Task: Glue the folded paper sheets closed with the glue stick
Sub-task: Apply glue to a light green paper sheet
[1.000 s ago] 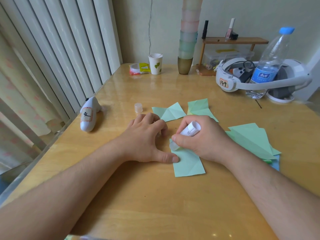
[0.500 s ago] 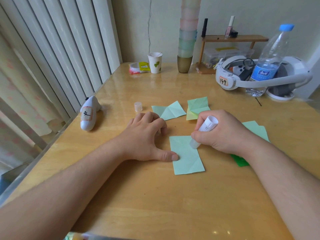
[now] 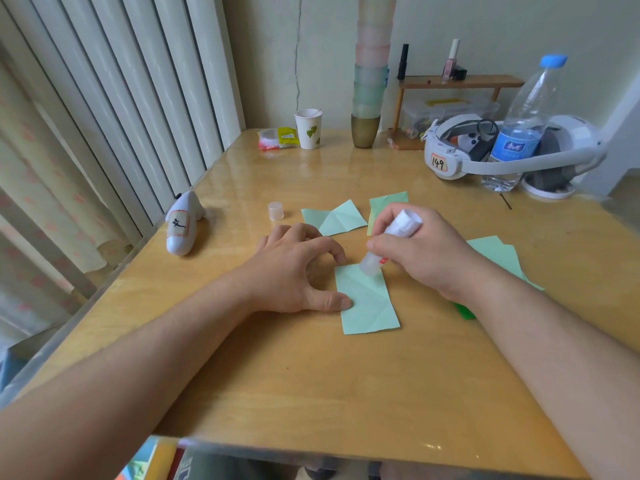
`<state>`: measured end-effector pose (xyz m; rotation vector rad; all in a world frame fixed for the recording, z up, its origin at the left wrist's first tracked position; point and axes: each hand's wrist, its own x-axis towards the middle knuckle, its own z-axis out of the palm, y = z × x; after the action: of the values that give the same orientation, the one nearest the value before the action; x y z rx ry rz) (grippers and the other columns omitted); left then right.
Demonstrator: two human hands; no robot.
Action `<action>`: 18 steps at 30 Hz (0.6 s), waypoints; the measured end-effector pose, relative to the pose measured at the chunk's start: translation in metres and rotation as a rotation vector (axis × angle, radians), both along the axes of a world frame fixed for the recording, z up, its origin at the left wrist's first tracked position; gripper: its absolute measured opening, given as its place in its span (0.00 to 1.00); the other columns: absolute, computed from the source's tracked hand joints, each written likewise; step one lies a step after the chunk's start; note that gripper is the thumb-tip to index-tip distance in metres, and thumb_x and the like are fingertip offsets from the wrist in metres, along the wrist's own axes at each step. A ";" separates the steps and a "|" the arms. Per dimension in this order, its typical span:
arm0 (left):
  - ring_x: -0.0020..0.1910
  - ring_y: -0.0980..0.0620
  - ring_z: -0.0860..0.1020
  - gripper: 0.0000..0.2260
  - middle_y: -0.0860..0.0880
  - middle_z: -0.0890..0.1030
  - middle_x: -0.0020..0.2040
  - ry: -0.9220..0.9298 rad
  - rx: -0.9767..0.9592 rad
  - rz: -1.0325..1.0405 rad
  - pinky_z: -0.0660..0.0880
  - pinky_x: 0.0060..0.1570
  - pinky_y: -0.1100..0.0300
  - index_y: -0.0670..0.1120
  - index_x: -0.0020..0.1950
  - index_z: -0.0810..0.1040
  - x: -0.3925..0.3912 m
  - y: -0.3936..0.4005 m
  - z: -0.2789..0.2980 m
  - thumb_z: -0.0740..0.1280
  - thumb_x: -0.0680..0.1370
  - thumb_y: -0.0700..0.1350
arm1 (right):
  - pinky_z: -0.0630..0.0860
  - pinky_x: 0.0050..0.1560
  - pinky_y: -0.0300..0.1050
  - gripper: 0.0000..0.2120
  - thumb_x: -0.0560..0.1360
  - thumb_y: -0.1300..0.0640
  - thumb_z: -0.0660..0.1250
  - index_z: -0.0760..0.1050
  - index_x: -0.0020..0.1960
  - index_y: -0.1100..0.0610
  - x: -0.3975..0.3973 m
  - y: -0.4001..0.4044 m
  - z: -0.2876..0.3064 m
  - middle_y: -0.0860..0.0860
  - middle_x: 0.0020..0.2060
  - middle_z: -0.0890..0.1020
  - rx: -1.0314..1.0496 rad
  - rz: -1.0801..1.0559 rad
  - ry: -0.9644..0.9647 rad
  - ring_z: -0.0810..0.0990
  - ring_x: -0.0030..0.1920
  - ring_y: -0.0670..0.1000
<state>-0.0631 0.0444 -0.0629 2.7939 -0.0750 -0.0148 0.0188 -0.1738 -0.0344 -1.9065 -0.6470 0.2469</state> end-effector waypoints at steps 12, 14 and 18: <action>0.70 0.50 0.60 0.35 0.58 0.66 0.66 -0.026 0.017 0.008 0.60 0.71 0.47 0.71 0.64 0.68 -0.001 -0.001 -0.004 0.67 0.59 0.81 | 0.74 0.40 0.49 0.12 0.72 0.47 0.77 0.78 0.40 0.52 -0.009 0.006 -0.013 0.50 0.34 0.84 0.005 0.038 -0.116 0.78 0.33 0.49; 0.71 0.50 0.60 0.38 0.58 0.66 0.67 -0.015 0.025 0.011 0.59 0.72 0.47 0.70 0.66 0.67 0.000 -0.001 -0.005 0.65 0.58 0.82 | 0.76 0.40 0.53 0.12 0.70 0.45 0.76 0.78 0.40 0.52 -0.012 0.011 -0.015 0.53 0.36 0.84 -0.015 0.006 -0.137 0.80 0.37 0.55; 0.72 0.49 0.59 0.40 0.57 0.66 0.68 -0.005 0.032 0.014 0.59 0.73 0.46 0.71 0.67 0.67 0.000 0.000 -0.004 0.64 0.57 0.82 | 0.76 0.38 0.50 0.10 0.71 0.48 0.77 0.79 0.40 0.52 -0.016 0.019 -0.016 0.53 0.37 0.84 -0.049 0.003 -0.150 0.79 0.36 0.51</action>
<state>-0.0627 0.0440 -0.0667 2.8261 -0.0570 -0.0058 0.0025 -0.1553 -0.0503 -1.9849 -0.7501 0.1231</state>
